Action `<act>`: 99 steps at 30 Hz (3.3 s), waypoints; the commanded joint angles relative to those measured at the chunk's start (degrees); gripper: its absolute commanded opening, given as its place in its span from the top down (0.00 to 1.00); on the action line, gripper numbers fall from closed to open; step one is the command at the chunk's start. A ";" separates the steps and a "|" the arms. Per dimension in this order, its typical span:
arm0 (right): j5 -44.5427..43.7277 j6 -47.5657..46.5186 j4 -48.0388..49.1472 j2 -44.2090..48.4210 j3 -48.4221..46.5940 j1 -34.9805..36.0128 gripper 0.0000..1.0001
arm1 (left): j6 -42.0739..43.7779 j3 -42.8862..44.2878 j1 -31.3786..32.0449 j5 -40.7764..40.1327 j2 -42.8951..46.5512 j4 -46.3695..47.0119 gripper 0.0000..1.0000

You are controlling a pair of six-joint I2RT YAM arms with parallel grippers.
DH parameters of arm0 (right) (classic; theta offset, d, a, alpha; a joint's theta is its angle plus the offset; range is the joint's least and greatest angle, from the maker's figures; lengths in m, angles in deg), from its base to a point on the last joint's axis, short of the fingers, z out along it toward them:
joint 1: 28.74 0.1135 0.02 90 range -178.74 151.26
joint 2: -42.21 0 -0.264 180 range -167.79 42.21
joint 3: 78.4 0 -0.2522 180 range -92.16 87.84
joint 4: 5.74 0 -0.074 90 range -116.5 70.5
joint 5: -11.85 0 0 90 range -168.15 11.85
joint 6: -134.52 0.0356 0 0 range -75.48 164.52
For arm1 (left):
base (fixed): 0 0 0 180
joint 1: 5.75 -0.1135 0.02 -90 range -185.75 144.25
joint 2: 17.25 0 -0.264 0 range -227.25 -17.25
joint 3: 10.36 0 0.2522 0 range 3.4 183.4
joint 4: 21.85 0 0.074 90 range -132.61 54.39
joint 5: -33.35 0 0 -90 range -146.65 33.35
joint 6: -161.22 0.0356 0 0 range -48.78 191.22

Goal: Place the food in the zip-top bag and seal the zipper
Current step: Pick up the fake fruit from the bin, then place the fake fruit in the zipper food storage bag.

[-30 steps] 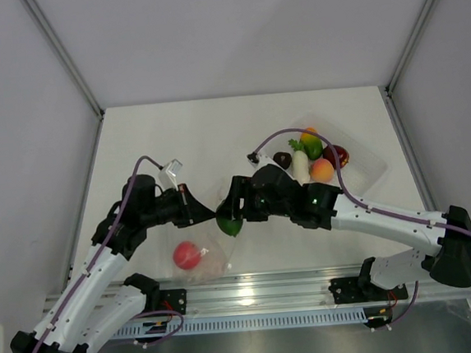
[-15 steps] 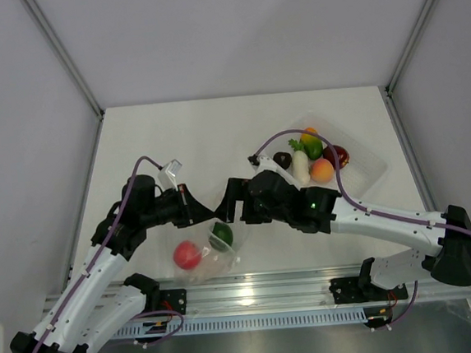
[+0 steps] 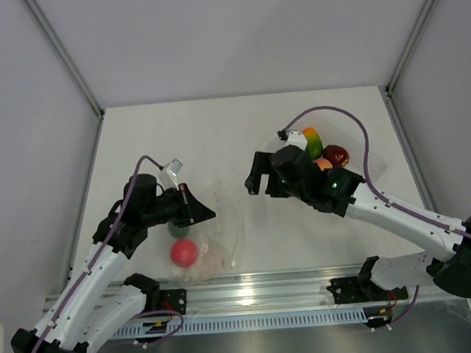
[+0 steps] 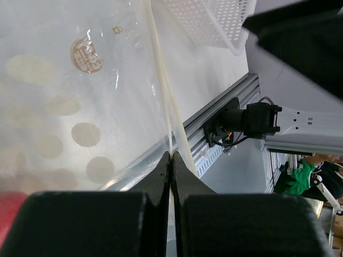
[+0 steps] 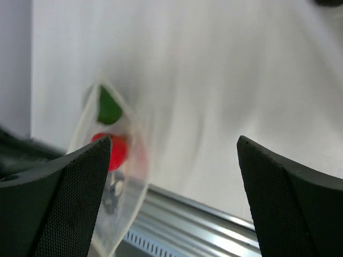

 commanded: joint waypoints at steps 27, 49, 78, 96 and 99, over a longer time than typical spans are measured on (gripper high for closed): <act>2.90 -9.15 10.22 -18.67 7.69 -45.13 0.03 | -5.42 2.83 -0.27 -3.51 -7.89 2.91 0.99; 16.88 -6.43 16.64 -22.97 12.09 -47.33 0.07 | -8.68 3.18 3.59 -6.06 -12.64 5.72 1.00; 27.19 -16.79 10.92 6.45 16.56 -44.18 0.39 | -2.18 2.04 3.59 -3.60 -3.86 2.47 1.00; 53.44 -27.34 19.27 16.76 20.00 -10.78 0.39 | -4.63 0.63 3.59 -0.62 -4.12 5.46 0.99; 52.13 -27.78 21.82 14.30 20.00 -5.68 0.39 | -5.07 0.63 3.59 0.00 -3.51 5.28 1.00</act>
